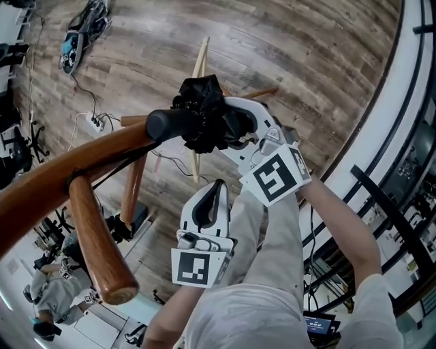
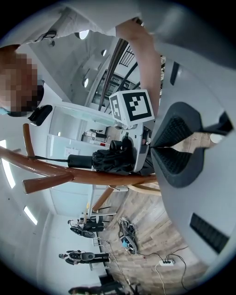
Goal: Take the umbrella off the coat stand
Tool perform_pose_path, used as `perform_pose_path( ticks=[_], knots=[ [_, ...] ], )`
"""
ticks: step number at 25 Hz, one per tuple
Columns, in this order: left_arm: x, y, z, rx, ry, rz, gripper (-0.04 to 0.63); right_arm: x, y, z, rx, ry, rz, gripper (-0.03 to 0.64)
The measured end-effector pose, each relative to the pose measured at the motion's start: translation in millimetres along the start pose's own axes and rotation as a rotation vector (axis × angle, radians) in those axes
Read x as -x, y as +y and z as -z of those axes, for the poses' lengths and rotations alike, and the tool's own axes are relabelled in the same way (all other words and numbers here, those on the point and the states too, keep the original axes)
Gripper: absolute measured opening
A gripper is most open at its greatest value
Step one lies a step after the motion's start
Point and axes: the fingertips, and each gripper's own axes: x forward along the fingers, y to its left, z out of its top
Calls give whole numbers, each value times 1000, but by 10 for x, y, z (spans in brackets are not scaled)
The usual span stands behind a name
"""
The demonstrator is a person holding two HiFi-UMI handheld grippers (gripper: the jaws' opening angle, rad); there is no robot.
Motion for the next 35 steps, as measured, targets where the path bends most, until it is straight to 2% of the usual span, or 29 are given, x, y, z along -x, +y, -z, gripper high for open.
perform_pose_path(
  ticks=[10, 22, 31, 33, 35],
  knots=[
    [21, -13, -180, -16, -19, 11, 21, 109, -28, -36, -10, 30, -3, 256],
    [95, -270, -248, -54, -7, 26, 21, 438, -62, -273, -19, 27, -13, 255],
    [199, -346, -511, -39, -63, 23, 21, 602, -70, -496, -11, 25, -2, 255],
    [243, -339, -505, -57, -39, 22, 21, 634, -71, -542, -14, 23, 7, 255],
    [301, -323, -426, -90, 23, 22, 21, 667, -80, -582, -19, 20, 15, 255]
  ],
)
